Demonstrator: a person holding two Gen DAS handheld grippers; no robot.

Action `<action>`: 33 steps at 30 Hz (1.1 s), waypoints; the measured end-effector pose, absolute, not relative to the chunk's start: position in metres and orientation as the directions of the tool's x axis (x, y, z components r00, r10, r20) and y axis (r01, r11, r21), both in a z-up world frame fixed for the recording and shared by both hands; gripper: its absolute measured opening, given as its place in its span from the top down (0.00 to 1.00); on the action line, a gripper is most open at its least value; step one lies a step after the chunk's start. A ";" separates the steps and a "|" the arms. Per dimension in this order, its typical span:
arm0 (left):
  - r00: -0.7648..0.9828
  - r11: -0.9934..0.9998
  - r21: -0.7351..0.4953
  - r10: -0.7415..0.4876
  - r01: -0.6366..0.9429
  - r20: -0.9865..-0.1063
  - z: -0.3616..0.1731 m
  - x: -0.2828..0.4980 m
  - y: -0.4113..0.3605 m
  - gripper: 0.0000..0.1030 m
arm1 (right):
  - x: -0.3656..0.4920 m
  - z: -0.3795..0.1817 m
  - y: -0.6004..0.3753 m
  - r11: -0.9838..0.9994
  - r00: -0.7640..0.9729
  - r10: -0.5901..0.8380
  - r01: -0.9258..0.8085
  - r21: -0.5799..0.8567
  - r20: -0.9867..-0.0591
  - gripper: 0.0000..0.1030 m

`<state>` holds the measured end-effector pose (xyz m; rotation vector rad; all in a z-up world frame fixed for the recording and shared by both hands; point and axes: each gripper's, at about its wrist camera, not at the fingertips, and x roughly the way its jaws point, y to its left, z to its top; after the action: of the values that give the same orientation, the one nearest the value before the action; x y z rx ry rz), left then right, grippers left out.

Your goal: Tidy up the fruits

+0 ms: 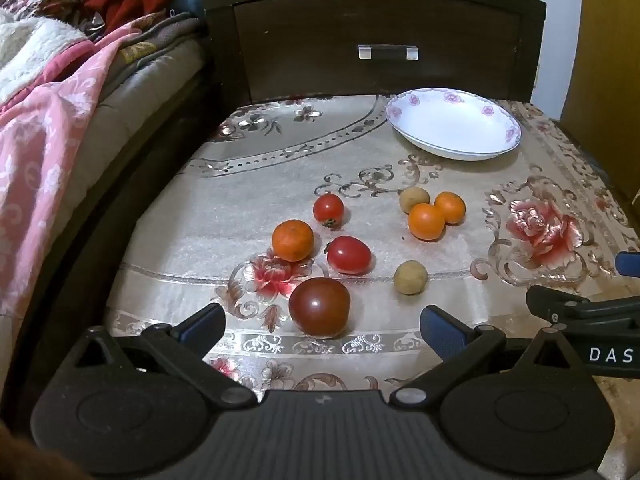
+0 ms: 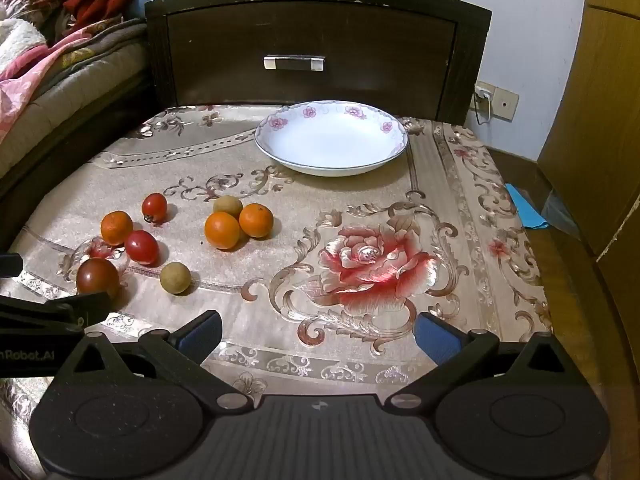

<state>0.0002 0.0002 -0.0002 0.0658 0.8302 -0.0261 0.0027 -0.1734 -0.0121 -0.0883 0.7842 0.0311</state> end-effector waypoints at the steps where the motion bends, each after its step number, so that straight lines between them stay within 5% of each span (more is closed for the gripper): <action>1: 0.673 0.998 0.046 0.001 0.049 -0.739 0.000 0.000 0.001 0.00 | 0.003 -0.012 -0.173 0.996 0.709 -0.006 -0.060 -0.070 -0.705 0.07; 33: 0.665 0.998 0.052 0.008 0.046 -0.747 -0.008 0.000 0.001 0.00 | 0.004 -0.017 -0.173 0.995 0.701 -0.009 -0.062 -0.074 -0.713 0.07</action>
<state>0.0002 0.0010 -0.0083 0.0681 0.8433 -0.0214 0.0035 -0.1733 -0.0170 -0.0945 0.7937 0.0291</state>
